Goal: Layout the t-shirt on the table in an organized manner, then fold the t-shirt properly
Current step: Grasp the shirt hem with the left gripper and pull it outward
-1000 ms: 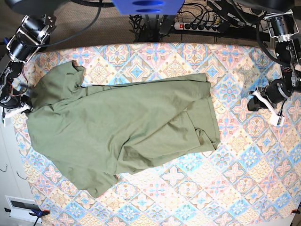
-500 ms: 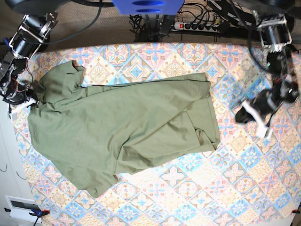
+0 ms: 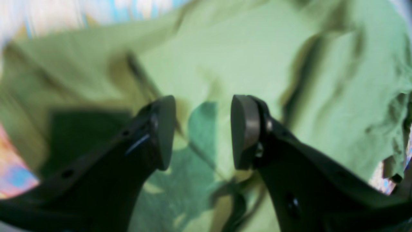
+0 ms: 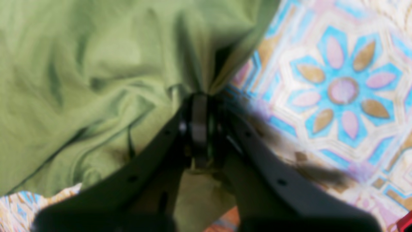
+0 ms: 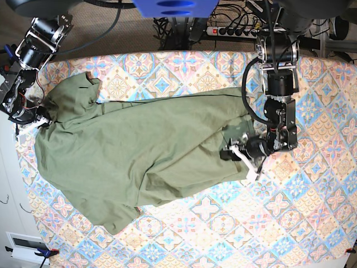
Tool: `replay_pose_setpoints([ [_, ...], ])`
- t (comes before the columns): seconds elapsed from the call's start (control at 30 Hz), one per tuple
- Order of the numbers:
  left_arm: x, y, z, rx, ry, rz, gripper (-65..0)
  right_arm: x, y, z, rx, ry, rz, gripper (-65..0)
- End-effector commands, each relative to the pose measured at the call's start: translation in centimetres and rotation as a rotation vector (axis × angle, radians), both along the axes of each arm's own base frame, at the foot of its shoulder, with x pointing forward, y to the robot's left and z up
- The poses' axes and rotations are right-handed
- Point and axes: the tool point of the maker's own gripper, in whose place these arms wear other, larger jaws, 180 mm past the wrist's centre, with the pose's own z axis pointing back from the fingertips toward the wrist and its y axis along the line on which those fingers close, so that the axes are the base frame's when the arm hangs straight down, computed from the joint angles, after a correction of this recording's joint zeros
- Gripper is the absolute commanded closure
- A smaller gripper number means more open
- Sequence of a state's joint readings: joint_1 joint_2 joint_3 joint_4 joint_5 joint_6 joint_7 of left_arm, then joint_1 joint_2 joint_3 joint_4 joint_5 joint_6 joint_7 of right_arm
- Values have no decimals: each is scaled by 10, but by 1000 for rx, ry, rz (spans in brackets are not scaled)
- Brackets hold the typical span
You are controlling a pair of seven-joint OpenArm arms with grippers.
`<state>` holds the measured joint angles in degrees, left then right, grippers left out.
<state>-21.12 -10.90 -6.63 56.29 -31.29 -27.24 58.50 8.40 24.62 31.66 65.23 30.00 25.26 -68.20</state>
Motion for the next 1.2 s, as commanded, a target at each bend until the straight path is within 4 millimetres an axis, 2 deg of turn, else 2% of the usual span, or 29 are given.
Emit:
replay_pose_setpoints([
  [0.0,21,0,21,-16,-66,15,-272,11,-11,18,-28,-51,-6,-20],
  [0.23,21,5,16,-26,-70,41,-276,12,-11,18,-28,-54,-7,-21],
  [0.33,29,6,21,-44,-115,72,-272,13,-11,19,-29,-55,-6,-21],
  [0.4,32,5,17,-67,-117,100,-271,13,-10,19,-27,-57,-6,-21],
  [0.5,48,6,17,-104,-127,146,-258,13,-9,17,-23,-55,-6,-21],
  [0.6,61,-2,12,-154,-123,198,-158,13,-9,17,-22,-55,-7,-21],
  [0.7,77,-2,16,-180,-138,244,-10,14,-9,18,-21,-59,-7,-21],
  [0.83,94,-1,35,-194,-175,251,0,14,-8,18,-18,-61,-9,-21],
  [0.93,109,4,62,-187,-251,246,0,14,-8,18,-18,-61,-9,-21],
  [1.07,119,32,97,-131,-341,233,0,13,-8,18,-18,-59,-9,-21],
  [1.17,125,60,132,-67,-435,228,0,13,-9,18,-17,-61,-11,-21],
])
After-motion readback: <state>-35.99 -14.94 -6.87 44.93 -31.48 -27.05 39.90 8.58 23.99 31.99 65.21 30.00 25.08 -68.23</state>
